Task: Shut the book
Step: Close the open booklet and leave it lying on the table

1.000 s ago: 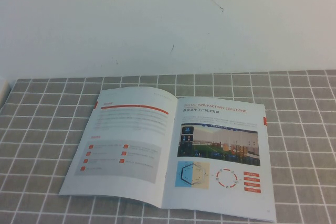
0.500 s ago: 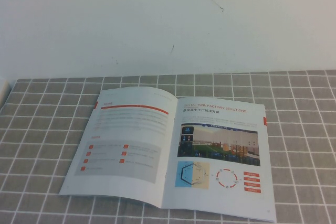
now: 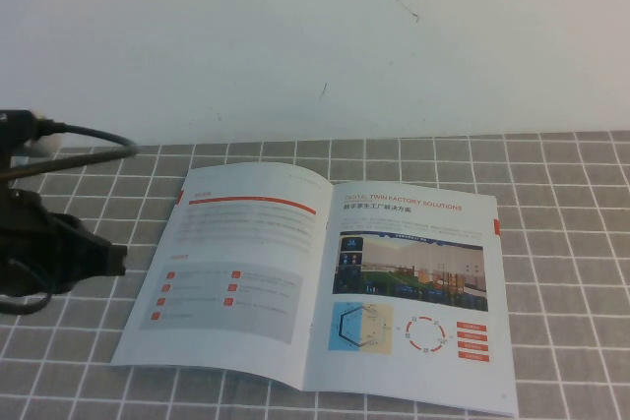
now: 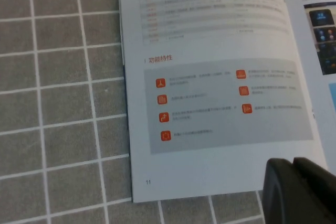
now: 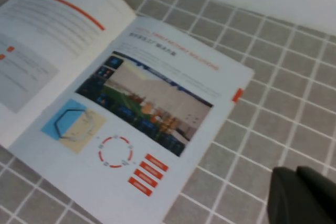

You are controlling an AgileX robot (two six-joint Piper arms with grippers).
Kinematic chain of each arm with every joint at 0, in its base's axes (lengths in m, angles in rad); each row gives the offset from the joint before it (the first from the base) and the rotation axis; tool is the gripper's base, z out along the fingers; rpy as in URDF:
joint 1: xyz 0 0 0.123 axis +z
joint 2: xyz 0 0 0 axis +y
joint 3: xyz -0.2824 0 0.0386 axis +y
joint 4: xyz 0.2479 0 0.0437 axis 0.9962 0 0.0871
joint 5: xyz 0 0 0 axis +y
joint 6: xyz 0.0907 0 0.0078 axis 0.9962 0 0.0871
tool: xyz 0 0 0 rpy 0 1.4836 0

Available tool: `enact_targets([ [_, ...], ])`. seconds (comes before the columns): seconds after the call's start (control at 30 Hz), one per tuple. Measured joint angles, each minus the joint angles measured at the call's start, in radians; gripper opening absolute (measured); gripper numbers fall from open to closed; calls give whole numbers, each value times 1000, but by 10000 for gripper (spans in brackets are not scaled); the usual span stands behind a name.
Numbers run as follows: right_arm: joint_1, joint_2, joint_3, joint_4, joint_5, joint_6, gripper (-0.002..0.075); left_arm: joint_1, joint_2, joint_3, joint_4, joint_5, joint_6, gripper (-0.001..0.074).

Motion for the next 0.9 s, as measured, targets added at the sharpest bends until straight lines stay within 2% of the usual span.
enact_targets([
  [0.13, 12, 194, -30, 174, -5, -163, -3, 0, 127, -14, -28, -20, 35, -4],
  [0.27, 68, 368, -75, 224, -26, -233, -3, 0, 231, -47, -35, -20, 67, -4],
  [0.6, 297, 750, -137, 262, -219, -237, -3, 71, 485, -184, -31, -24, 91, -4],
  [0.9, 331, 950, -141, 275, -350, -235, -3, 112, 626, -225, -31, -72, 92, -4],
])
